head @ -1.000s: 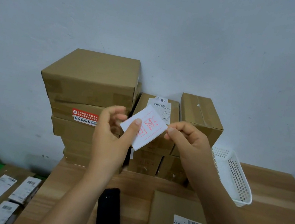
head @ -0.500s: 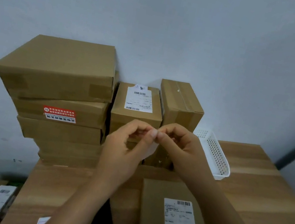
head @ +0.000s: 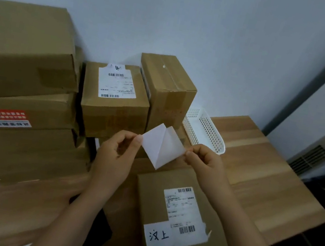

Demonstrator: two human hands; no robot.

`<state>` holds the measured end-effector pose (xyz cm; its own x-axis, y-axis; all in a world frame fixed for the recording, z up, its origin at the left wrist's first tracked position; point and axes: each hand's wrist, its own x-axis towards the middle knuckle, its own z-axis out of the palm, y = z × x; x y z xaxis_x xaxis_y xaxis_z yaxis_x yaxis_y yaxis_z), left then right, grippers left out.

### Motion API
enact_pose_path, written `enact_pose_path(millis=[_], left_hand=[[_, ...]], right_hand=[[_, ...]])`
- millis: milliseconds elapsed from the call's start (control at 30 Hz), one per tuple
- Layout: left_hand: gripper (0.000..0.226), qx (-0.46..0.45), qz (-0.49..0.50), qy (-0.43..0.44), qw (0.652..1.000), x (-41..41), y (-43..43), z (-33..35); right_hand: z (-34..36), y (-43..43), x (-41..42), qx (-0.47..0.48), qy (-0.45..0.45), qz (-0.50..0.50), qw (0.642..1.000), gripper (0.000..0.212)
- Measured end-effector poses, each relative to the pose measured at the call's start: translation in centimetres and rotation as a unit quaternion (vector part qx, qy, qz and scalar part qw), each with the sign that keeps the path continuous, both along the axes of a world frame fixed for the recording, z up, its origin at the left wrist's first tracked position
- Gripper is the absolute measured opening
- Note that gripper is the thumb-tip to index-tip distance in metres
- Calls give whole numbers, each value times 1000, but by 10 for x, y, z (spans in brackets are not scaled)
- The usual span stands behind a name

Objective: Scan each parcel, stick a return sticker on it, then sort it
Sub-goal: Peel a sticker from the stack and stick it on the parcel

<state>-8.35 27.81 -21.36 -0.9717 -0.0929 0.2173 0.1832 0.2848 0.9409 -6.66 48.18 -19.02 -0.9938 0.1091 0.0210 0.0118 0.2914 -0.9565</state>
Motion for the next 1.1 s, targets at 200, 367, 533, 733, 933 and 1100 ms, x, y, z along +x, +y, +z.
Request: enact_pose_path(millis=[200, 367, 533, 733, 933, 1100], left_hand=[[14, 9, 39, -73, 997, -13, 24, -33], [17, 0, 95, -112, 989, -27, 56, -58], [12, 25, 151, -149, 977, -42, 101, -79], [9, -2, 193, -163, 967, -54, 133, -90], [24, -62, 179, -191, 963, -49, 139, -105], [35, -129, 128, -178, 967, -39, 132, -113]], right_hand=[[-44, 52, -15, -28, -62, -61, 996, 15], [-79, 111, -50, -93, -125, -111, 981, 19], [-105, 182, -104, -71, -138, -158, 975, 12], [-142, 224, -188, 238, -16, -60, 969, 2], [-181, 220, -224, 395, -19, 79, 915, 20], [-164, 183, -202, 275, 46, 105, 955, 11]])
